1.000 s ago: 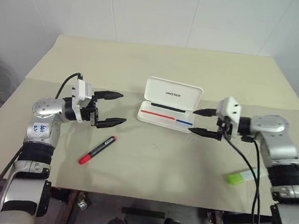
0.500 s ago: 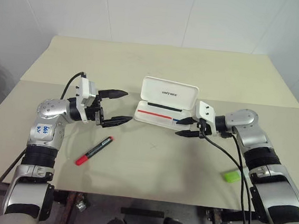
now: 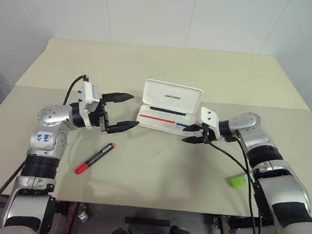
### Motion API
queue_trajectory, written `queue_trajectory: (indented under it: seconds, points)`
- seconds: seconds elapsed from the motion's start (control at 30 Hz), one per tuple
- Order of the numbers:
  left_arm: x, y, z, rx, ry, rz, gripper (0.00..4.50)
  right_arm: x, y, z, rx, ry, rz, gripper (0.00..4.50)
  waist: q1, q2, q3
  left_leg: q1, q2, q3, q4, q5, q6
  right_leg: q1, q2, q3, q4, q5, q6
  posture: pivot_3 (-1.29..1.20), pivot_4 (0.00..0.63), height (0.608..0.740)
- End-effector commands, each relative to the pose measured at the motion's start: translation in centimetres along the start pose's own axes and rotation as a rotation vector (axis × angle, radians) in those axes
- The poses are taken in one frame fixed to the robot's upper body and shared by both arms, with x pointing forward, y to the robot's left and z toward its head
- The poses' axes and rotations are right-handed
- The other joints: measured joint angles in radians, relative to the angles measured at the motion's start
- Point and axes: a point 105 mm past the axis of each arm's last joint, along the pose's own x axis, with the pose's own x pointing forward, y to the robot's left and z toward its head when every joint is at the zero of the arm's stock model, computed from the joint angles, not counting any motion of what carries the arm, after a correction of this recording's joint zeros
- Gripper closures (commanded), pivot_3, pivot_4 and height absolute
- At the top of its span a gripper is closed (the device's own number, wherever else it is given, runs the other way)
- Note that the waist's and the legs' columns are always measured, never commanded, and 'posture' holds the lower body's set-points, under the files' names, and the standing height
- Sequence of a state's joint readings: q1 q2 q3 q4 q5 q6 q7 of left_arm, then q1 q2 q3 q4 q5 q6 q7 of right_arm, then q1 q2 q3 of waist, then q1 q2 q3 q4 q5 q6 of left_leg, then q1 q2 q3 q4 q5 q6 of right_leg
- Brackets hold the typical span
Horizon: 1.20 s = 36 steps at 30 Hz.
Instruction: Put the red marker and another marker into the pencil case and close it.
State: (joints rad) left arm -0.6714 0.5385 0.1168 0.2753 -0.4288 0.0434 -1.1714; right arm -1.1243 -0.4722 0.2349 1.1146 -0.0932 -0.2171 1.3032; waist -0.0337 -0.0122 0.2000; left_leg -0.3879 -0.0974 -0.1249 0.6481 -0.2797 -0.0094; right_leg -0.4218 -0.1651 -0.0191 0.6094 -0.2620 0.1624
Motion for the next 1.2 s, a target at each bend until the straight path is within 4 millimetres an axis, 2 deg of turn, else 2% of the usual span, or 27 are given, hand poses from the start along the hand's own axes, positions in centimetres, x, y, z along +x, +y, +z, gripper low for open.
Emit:
queue_trajectory:
  seconds: [0.03,0.1,0.27,0.3,0.5,0.77,1.03,1.2]
  points:
    - [-0.3,0.1,1.7,0.057,-0.033,0.011,0.00,0.2,-0.8,0.7,-0.022,0.030,-0.022,2.42,0.000,0.000,0.000,0.000,0.001,0.001,0.000,0.000,0.000,-0.001,0.000,0.001,0.001,0.000,0.000,0.00,0.150,0.740]
    - [-0.4,0.1,1.9,0.063,-0.032,0.015,0.00,0.5,-1.0,0.6,-0.020,0.050,-0.034,2.79,0.000,0.000,0.000,0.000,0.001,0.002,0.000,0.000,-0.001,-0.002,0.001,0.002,0.001,0.000,0.000,0.00,0.150,0.740]
    - [-0.8,0.1,2.1,0.073,-0.026,0.027,0.00,0.8,-1.4,1.1,-0.025,0.058,-0.053,4.40,-0.003,0.000,0.000,0.000,0.003,0.004,0.001,0.000,-0.002,-0.003,0.003,0.004,0.002,0.002,-0.003,0.00,0.150,0.740]
    - [-0.9,0.0,2.1,0.073,-0.025,0.029,0.00,0.9,-1.4,1.2,-0.027,0.056,-0.050,4.49,-0.002,0.000,0.000,0.000,0.004,0.004,0.001,0.001,-0.002,-0.003,0.004,0.004,0.002,0.003,-0.004,0.00,0.150,0.740]
    - [-0.8,0.2,2.3,0.081,-0.032,0.037,0.00,0.3,-1.4,1.9,-0.066,0.017,-0.036,4.49,-0.001,0.000,0.000,0.000,0.006,0.004,0.001,0.002,-0.005,-0.004,0.007,0.004,0.003,0.005,-0.006,0.00,0.150,0.740]
    - [-1.0,0.3,1.5,0.061,-0.023,0.033,0.00,-3.2,0.0,1.5,-0.124,0.002,0.066,4.49,0.003,0.000,0.000,-0.001,0.008,0.005,0.000,0.001,-0.005,-0.006,0.009,0.005,0.000,0.005,-0.007,0.00,0.150,0.740]
    - [-1.3,-0.1,0.0,0.024,0.004,0.008,0.00,-6.6,4.2,1.0,-0.207,0.017,0.103,4.49,0.007,0.000,0.000,-0.002,0.009,0.006,0.000,0.001,-0.006,-0.007,0.010,0.006,0.001,0.005,-0.007,0.00,0.150,0.740]
    - [-1.1,-0.3,-0.4,0.008,0.004,-0.003,0.00,-7.7,6.2,0.7,-0.185,0.021,0.083,4.49,0.006,0.000,0.000,-0.001,0.010,0.010,0.002,0.000,-0.005,-0.006,0.011,0.008,0.001,0.005,-0.007,0.00,0.150,0.740]
